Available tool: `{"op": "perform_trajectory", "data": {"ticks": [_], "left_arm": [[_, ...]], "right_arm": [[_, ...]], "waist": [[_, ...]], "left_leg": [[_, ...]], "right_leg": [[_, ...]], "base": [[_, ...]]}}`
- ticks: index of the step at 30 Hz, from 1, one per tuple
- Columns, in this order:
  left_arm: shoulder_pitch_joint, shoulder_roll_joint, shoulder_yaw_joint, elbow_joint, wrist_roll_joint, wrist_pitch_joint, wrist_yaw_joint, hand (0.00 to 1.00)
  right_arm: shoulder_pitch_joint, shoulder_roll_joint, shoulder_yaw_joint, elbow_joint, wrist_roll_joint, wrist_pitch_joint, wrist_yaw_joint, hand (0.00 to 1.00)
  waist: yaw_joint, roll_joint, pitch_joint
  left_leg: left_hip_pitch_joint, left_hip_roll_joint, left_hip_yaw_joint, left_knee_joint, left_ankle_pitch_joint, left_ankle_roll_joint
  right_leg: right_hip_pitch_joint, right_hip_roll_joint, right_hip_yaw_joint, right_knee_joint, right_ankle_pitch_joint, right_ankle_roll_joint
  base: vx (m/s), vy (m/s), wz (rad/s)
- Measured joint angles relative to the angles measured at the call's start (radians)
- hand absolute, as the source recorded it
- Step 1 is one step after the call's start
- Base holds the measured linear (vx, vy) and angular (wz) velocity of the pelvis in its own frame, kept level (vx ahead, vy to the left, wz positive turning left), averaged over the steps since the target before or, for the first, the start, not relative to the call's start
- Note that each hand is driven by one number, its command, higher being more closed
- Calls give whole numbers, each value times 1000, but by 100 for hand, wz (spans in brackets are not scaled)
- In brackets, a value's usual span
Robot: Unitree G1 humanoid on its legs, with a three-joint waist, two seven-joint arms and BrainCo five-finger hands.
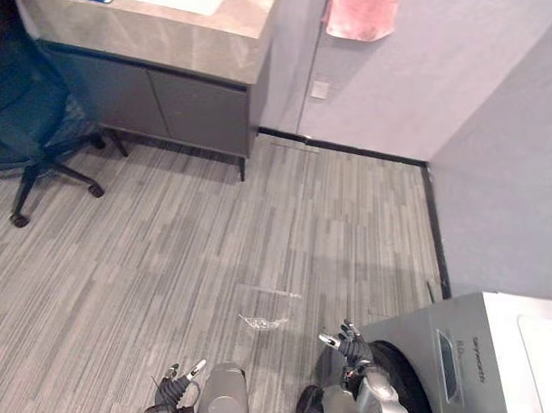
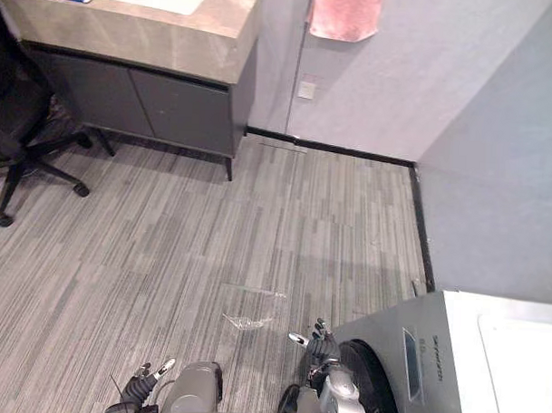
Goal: Pick up the laundry basket with both hands and put the clothes into the washing machine.
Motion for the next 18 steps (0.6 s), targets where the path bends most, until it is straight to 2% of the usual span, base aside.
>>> {"op": "perform_trajectory", "data": {"ticks": [1, 2, 4, 6, 7, 8, 9, 11, 12, 13, 14, 15, 17, 18], "left_arm": [[0, 0, 0, 0, 0, 0, 0, 0], [1, -1, 0, 0, -2, 1, 0, 0], [3, -2, 0, 8, -10, 0, 1, 0], [0, -1, 15, 31, -14, 0, 2, 0], [-2, -1, 20, 36, -20, 1, 3, 0], [-2, -20, 34, 48, -22, 6, 3, 0], [1, -46, 74, 50, -23, 11, 4, 0], [0, -64, 119, 49, -30, 16, 3, 0], [1, -81, 142, 46, -40, 17, 2, 0], [2, -83, 157, 48, -40, 22, 3, 0], [1, -81, 157, 47, -40, 25, 4, 0], [-2, -67, 156, 46, -40, 28, 3, 0], [-11, -28, 157, 39, -40, 29, 3, 0], [-13, -20, 162, 40, -39, 34, 4, 0]], "right_arm": [[1, -1, -2, 11, 0, 0, 5, 0], [6, 1, -8, 23, 0, 3, 7, 0], [17, -1, -21, 52, -1, 8, 8, 0], [24, -19, -67, 85, -1, 17, 8, 0], [22, -26, -80, 93, 0, 19, 8, 0], [18, -47, -84, 102, -8, 25, 22, 0], [16, -40, -94, 108, -28, 26, 27, 0], [16, -48, -116, 105, -39, 28, 27, 0], [16, -60, -129, 102, -39, 28, 27, 0], [22, -64, -134, 94, -38, 30, 25, 0], [27, -63, -134, 91, -38, 30, 23, 0], [31, -54, -133, 95, -38, 31, 16, 0], [28, -22, -136, 111, -38, 41, 6, 0], [28, -15, -138, 117, -38, 45, 6, 0]], "waist": [[-1, 2, 0], [0, 16, 5], [1, 19, 4], [-2, 8, -6], [-6, -4, -13], [-8, 24, -14], [-6, 37, -19], [-11, 65, -23], [-16, 83, -19], [-19, 84, -16], [-18, 78, -13], [-20, 57, -18], [-20, -4, -12], [-18, -23, -12]], "left_leg": [[2, 4, 0, -6, 1, 0], [4, 13, 3, -18, 1, 6], [22, 31, 4, -38, 2, -2], [24, 34, 6, -49, 1, -21], [24, 34, 6, -42, -3, -34], [26, 55, -10, -27, -14, -54], [33, 72, -16, -26, -15, -63], [21, 87, -30, 41, -12, -70], [-44, 104, -54, 188, -8, -54], [-86, 124, -53, 301, 5, -31], [-95, 128, -52, 327, 5, -30], [-95, 123, -50, 334, 5, -30], [-106, 120, -33, 302, 4, -31], [-108, 120, -29, 288, 4, -31]], "right_leg": [[-9, -1, -7, 4, 2, -2], [-27, -10, -16, 20, -13, -12], [-35, -39, -14, 2, -38, -3], [-27, 11, 37, -113, -32, -5], [-23, 17, 45, -137, -11, -12], [0, 50, 45, -150, -4, -20], [23, 72, 39, -165, -6, -23], [58, 85, 24, -190, -7, -23], [84, 91, 8, -191, -13, -16], [109, 94, 0, -179, -26, -7], [119, 92, -1, -173, -33, -6], [131, 82, -11, -174, -39, 2], [124, 79, -27, -209, -21, 1], [124, 86, -30, -239, 0, -5]], "base": [[-38, -84, -31], [-14, -99, -16], [2, -135, -14], [46, -213, -11], [75, -236, -6], [155, -210, 1], [173, -172, 4], [140, -39, 17], [113, 66, 28], [113, 118, 26], [90, 153, 30], [60, 127, 32], [16, 61, 27], [-6, 43, 0]]}}
